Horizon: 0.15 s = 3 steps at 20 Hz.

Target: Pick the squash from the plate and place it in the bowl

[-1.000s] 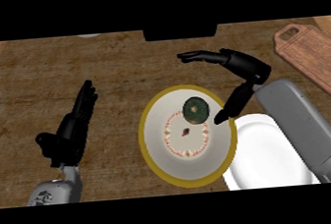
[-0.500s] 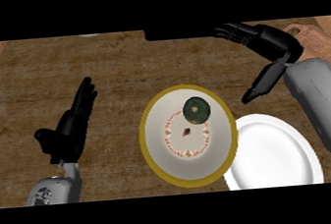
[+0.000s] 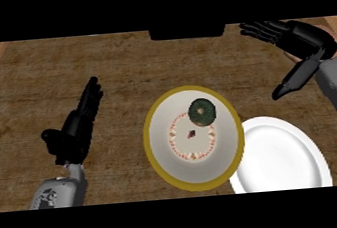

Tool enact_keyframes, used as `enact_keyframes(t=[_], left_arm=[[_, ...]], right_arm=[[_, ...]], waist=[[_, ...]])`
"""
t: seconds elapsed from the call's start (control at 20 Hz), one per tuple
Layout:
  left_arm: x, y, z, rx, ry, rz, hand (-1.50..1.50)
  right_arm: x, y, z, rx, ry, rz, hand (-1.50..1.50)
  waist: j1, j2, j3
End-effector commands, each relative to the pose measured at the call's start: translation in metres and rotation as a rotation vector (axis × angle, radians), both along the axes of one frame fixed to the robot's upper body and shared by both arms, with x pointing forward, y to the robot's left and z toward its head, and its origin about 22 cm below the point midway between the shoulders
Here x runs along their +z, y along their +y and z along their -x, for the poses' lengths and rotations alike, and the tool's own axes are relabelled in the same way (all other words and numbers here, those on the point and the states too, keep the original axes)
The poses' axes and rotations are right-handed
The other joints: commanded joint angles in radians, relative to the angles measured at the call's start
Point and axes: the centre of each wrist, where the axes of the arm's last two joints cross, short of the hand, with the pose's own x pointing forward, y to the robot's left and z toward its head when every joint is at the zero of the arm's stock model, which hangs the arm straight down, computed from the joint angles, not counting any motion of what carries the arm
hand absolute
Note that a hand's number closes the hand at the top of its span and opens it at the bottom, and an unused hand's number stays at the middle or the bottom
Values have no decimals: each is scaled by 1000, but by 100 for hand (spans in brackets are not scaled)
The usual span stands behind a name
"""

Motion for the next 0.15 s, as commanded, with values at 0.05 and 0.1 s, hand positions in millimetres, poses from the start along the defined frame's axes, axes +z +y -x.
enact_keyframes(t=[0.05,0.1], left_arm=[[3,-22,-3,-11,-19,1,0],[-5,-6,12,-10,-8,8,0]], right_arm=[[-12,-28,9,187,25,-109,-150],[-18,-31,12,173,34,-101,-150]], waist=[[0,5,2],[12,2,1]])
